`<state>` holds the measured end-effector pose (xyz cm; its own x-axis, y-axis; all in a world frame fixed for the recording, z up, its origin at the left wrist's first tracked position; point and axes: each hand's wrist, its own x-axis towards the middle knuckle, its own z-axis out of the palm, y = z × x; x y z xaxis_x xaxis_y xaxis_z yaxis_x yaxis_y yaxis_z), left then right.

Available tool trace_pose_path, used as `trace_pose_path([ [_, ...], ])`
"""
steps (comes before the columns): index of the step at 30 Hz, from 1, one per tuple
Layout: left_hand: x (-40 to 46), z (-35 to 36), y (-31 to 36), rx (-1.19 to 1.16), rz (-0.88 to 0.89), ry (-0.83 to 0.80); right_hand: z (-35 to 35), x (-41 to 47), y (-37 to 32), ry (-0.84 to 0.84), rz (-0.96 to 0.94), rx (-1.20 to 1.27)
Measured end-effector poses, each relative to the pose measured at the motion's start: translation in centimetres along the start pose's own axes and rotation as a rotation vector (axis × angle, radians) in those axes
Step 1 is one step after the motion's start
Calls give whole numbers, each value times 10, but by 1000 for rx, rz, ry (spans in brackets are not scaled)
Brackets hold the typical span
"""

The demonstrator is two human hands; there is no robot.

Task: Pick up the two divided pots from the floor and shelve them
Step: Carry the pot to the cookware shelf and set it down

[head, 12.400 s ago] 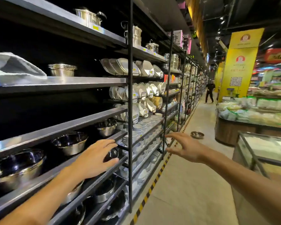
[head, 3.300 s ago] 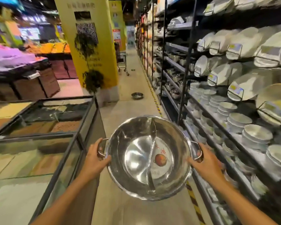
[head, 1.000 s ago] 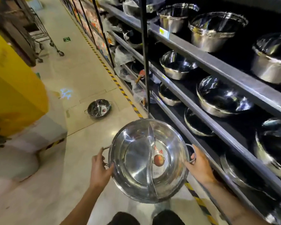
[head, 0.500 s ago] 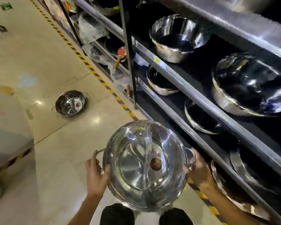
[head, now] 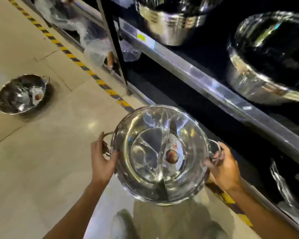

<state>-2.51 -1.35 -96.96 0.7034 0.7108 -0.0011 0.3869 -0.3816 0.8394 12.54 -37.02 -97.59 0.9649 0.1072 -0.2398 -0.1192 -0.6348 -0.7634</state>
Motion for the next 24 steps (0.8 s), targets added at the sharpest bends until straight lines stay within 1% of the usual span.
trace_pose_path([
  [4,46,50,-29,-12,80,58,34,60,34,60,-79,-4],
  [8,81,92,-39,-45,144,120,50,121,43,125,-140,-44],
  [10,96,109,-41,-36,173,99,49,145,44,163,-163,-41],
  [12,111,120,-47,11,219,40,44,161,51,184,-171,-42],
  [14,124,130,-48,69,256,-34,34,172,60,173,-180,-115],
  [16,130,142,-40,90,262,-76,17,175,68,169,-154,-142],
  [20,108,163,-2,-12,348,-89,-11,161,69,241,-27,31],
  [22,98,174,5,-70,312,-125,-18,153,75,296,25,121],
  [24,95,184,0,-137,190,-157,-25,147,83,331,86,190],
])
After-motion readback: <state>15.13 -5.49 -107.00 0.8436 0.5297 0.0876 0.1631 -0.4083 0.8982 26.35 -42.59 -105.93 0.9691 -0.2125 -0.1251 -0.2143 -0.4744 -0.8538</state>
